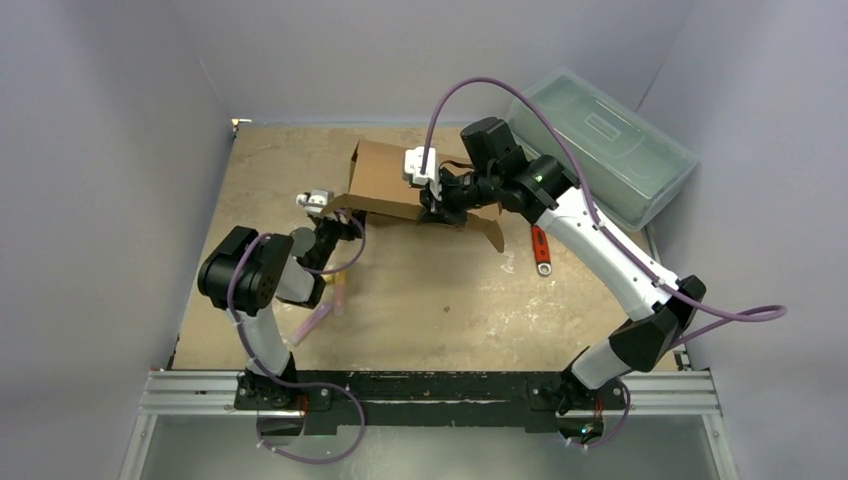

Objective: Fold the paper box
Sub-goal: Fold the paper box at the center of the board.

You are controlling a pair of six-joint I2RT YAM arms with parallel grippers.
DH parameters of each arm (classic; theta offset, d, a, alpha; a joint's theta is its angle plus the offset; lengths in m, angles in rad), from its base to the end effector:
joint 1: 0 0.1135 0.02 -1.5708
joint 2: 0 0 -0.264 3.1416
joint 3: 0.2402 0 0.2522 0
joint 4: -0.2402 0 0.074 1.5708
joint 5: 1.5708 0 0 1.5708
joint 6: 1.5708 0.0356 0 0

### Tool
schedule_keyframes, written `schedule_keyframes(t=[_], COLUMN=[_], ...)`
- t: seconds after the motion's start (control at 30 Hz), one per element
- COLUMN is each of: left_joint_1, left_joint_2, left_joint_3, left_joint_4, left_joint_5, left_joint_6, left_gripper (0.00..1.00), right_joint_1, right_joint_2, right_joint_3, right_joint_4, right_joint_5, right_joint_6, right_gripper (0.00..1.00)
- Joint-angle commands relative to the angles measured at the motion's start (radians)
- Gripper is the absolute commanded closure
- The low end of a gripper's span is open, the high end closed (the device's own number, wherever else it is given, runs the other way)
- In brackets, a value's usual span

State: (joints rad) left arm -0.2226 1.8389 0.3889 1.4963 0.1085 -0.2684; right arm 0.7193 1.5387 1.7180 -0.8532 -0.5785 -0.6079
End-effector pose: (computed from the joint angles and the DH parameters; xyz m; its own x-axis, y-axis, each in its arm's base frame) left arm 0.2803 -0.0674 0.1372 -0.0427 -0.2606 -0.9645 0.3253 0.9091 -0.2601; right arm 0.2301 0.2274 0.4153 0.1133 -0.5365 -0.8363 -0.9848 0.0511 -0.1662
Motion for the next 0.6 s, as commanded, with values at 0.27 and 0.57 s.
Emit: schedule_keyframes(t=[0.27,0.57], left_joint_1=[0.046,0.059], left_joint_2=[-0.029,-0.222], left_joint_3=[0.024,-0.168], left_joint_4=[0.283,0.262], left_joint_5=[0.032,0.090], left_joint_6=[-0.039,-0.195], left_gripper=[0.38,0.24], right_joint_1=[0.001,-0.054], right_joint_2=[-0.020,-0.061], right_joint_3=[0.030,-0.006], right_joint_4=[0.029,0.056], right_joint_5=[0.085,0.152], right_joint_6=[0.065,0.063], right_gripper=[1.00,1.00])
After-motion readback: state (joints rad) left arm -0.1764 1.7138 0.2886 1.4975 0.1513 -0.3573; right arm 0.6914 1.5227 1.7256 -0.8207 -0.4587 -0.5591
